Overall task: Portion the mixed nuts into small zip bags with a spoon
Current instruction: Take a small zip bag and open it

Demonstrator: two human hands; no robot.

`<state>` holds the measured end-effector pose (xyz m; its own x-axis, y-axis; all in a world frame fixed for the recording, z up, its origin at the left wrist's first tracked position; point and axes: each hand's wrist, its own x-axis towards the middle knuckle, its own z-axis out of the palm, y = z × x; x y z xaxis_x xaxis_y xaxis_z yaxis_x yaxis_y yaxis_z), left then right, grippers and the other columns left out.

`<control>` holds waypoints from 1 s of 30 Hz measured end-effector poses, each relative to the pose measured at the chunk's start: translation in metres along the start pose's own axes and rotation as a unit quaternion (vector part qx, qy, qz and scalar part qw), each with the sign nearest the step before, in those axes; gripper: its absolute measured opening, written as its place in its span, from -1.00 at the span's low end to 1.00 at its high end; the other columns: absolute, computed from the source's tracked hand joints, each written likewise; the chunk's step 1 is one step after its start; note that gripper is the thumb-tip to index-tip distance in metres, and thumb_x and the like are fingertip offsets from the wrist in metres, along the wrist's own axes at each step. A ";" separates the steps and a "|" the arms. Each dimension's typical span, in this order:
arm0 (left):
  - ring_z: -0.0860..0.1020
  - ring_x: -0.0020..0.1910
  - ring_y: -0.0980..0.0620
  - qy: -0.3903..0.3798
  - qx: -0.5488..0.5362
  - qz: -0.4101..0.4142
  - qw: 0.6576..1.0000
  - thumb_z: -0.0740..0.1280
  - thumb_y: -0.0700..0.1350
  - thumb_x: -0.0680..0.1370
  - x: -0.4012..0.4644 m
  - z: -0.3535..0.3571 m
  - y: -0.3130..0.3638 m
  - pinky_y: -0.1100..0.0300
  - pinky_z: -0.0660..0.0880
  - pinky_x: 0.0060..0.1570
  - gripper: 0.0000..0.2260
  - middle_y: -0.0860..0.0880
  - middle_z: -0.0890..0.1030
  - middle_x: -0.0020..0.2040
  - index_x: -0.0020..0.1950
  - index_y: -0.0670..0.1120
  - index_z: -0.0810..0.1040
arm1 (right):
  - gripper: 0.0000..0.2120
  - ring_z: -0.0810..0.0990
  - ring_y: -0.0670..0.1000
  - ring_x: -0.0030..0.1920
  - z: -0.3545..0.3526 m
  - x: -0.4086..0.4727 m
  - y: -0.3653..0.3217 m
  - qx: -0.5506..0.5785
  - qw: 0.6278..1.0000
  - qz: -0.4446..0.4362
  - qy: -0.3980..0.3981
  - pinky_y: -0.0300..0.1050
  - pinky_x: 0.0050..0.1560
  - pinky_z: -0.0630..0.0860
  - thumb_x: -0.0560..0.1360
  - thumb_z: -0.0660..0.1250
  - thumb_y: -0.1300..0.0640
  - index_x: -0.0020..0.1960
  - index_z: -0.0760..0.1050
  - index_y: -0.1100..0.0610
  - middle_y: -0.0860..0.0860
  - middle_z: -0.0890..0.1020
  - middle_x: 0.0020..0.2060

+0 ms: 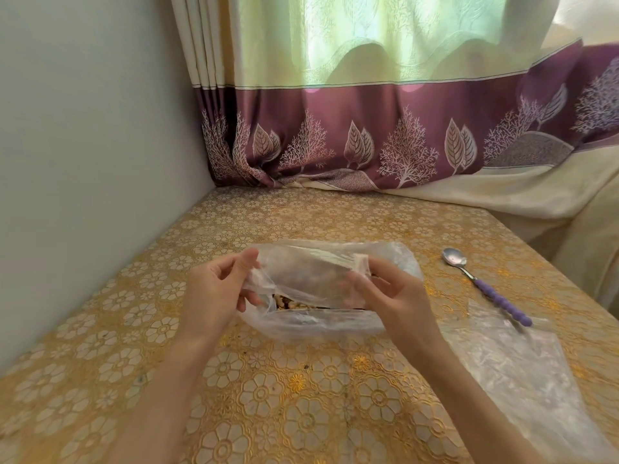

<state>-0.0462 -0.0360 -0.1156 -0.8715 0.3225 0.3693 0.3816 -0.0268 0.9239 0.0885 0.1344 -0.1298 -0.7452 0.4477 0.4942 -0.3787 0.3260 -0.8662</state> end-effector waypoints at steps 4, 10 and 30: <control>0.43 -0.59 0.19 -0.010 0.034 0.049 0.998 0.32 0.12 0.42 0.003 -0.007 0.005 0.39 0.40 -0.53 -0.77 -0.03 0.60 -0.47 -0.28 0.02 0.66 | -0.71 0.69 0.07 -0.14 -0.003 0.003 0.001 0.014 0.999 0.021 0.022 0.06 -0.16 0.64 0.39 0.35 -0.07 -0.13 0.60 0.17 0.16 0.67 -0.18; 0.53 -0.41 0.24 0.120 0.039 0.066 0.990 0.28 0.19 0.42 0.008 -0.027 0.004 0.45 0.47 -0.37 -0.70 0.02 0.60 -0.36 -0.19 -0.04 0.58 | -0.68 0.66 0.20 -0.14 -0.014 0.005 0.003 -0.011 0.999 0.010 0.039 0.21 -0.15 0.61 0.39 0.34 -0.08 -0.17 0.55 0.21 0.26 0.62 -0.16; 0.47 0.02 0.37 -0.224 0.281 0.258 0.897 0.28 0.31 0.35 -0.016 0.022 -0.004 0.55 0.38 -0.11 -0.48 0.28 0.47 0.07 0.26 0.30 0.20 | -0.66 0.63 -0.06 -0.34 -0.002 0.002 -0.001 -0.100 0.993 -0.005 -0.068 -0.28 -0.29 0.53 0.38 0.35 -0.08 0.13 0.53 -0.04 -0.07 0.64 -0.06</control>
<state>-0.0273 -0.0204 -0.1271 -0.3705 0.7560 0.5396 0.9034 0.1583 0.3986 0.0886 0.1362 -0.1278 -0.8141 0.3317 0.4766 -0.2803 0.4945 -0.8228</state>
